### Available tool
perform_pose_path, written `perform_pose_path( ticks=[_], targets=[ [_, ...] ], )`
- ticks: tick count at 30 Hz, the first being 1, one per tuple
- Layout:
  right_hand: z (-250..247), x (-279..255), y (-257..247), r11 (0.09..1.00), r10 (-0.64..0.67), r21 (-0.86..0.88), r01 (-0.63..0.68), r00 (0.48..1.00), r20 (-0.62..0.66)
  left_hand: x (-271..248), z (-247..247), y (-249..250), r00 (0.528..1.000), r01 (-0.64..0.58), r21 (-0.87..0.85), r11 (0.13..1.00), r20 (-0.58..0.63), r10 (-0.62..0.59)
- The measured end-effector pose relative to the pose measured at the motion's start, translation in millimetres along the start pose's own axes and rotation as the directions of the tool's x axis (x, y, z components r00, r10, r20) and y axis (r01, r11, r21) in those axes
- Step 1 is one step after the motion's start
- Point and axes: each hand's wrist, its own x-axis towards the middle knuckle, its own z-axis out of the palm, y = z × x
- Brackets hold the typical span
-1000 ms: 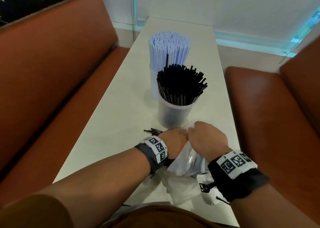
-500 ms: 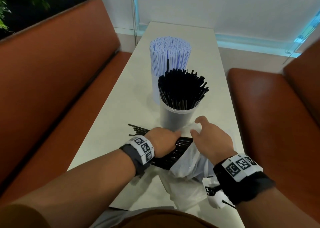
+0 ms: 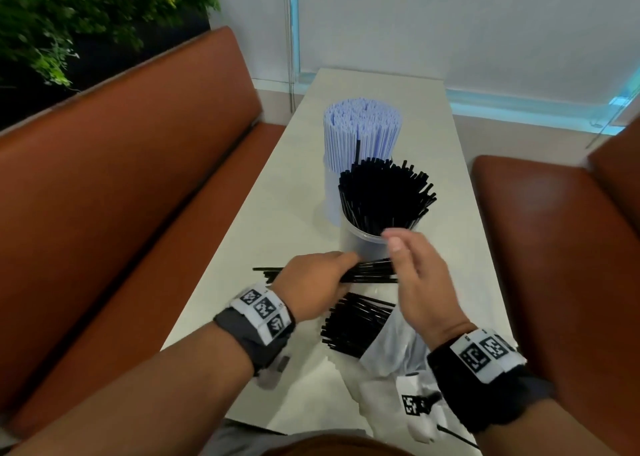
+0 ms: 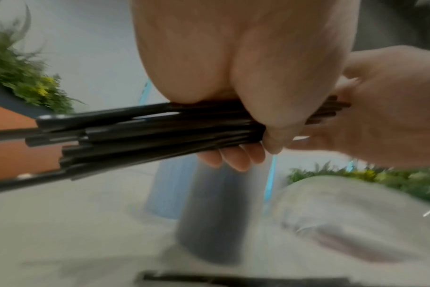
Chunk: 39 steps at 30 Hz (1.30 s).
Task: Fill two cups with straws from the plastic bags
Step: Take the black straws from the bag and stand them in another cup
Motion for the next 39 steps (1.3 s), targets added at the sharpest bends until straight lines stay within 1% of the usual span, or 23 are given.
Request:
perform_pose_path(
  ticks=[1,2,4,5,8,10,12,13,14,16,18,20,22,23,26,28,30,31,33,34,35,37,39],
  targets=[
    [3,-1,-4,1.0,0.005,-0.022,-0.005,1.0,0.023,6,-1,15,0.999,-0.028,-0.016,0.999,-0.031,0.028],
    [4,-1,-6,1.0,0.002,-0.031,-0.002,1.0,-0.013,12,-2,27,0.997,-0.042,-0.035,0.999,-0.06,0.04],
    [-4,2,-8,0.998,-0.049,-0.048,0.041,0.982,-0.18,21,-6,42,0.994,-0.035,-0.067,0.997,-0.11,0.028],
    [-8,4,-9,0.996,-0.07,-0.068,0.056,0.973,-0.218,25,-7,44,0.991,-0.03,-0.076,0.997,-0.131,0.02],
    [-13,6,-12,0.997,-0.031,-0.072,0.02,0.988,-0.149,29,-9,55,0.983,-0.069,-0.12,0.99,-0.18,0.047],
    [-15,1,-13,0.999,0.01,0.042,-0.002,0.982,-0.187,29,-12,59,0.985,-0.065,-0.175,0.982,-0.168,0.036],
    [-19,-2,-12,0.968,0.074,0.25,-0.002,0.958,-0.279,30,-20,56,0.987,-0.015,-0.321,0.947,-0.156,-0.037],
    [-21,-2,-11,0.933,0.142,0.36,-0.03,0.946,-0.29,32,-27,55,0.981,0.003,-0.453,0.891,-0.173,-0.091],
    [-21,-2,-10,0.89,0.226,0.447,-0.088,0.937,-0.266,34,-35,56,0.965,-0.007,-0.614,0.789,-0.211,-0.156],
    [-19,0,-8,0.8,0.4,0.543,-0.256,0.901,-0.165,40,-54,63,0.909,-0.128,-0.88,0.458,-0.289,-0.301],
    [-17,2,-6,0.671,0.553,0.608,-0.424,0.833,-0.029,47,-71,68,0.843,-0.309,-0.943,0.121,-0.331,-0.424],
    [-19,4,-6,0.489,0.641,0.696,-0.526,0.757,0.122,53,-83,70,0.804,-0.415,-0.905,-0.089,-0.32,-0.501],
    [-20,6,-9,0.308,0.656,0.787,-0.534,0.719,0.231,58,-83,76,0.807,-0.428,-0.882,-0.196,-0.276,-0.522],
    [-20,7,-11,0.249,0.64,0.813,-0.526,0.72,0.27,60,-81,81,0.814,-0.414,-0.884,-0.218,-0.252,-0.523],
    [-19,9,-18,0.195,0.582,0.838,-0.51,0.748,0.32,62,-72,89,0.825,-0.358,-0.908,-0.216,-0.199,-0.529],
    [-20,11,-15,0.258,0.585,0.816,-0.518,0.756,0.295,63,-72,88,0.82,-0.361,-0.909,-0.208,-0.204,-0.535],
    [-23,11,-15,0.389,0.518,0.746,-0.54,0.798,0.307,62,-75,85,0.821,-0.354,-0.913,-0.205,-0.197,-0.536],
    [-23,11,-15,0.495,0.461,0.691,-0.527,0.833,0.305,62,-75,85,0.822,-0.339,-0.92,-0.196,-0.189,-0.537],
    [-23,7,-12,0.754,0.331,0.52,-0.401,0.916,0.226,60,-75,85,0.821,-0.314,-0.931,-0.184,-0.169,-0.545],
    [-24,5,-10,0.875,0.252,0.373,-0.31,0.948,0.196,59,-73,85,0.82,-0.307,-0.934,-0.185,-0.16,-0.55],
    [-24,2,-9,0.953,0.183,0.199,-0.229,0.956,0.228,57,-72,84,0.819,-0.296,-0.938,-0.178,-0.154,-0.552],
    [-20,-4,-7,0.985,0.171,-0.094,-0.147,0.924,0.342,53,-69,82,0.822,-0.264,-0.955,-0.136,-0.149,-0.549],
    [-17,-6,-6,0.967,0.196,-0.223,-0.125,0.922,0.332,48,-67,79,0.827,-0.248,-0.962,-0.114,-0.15,-0.541]
  ],
)
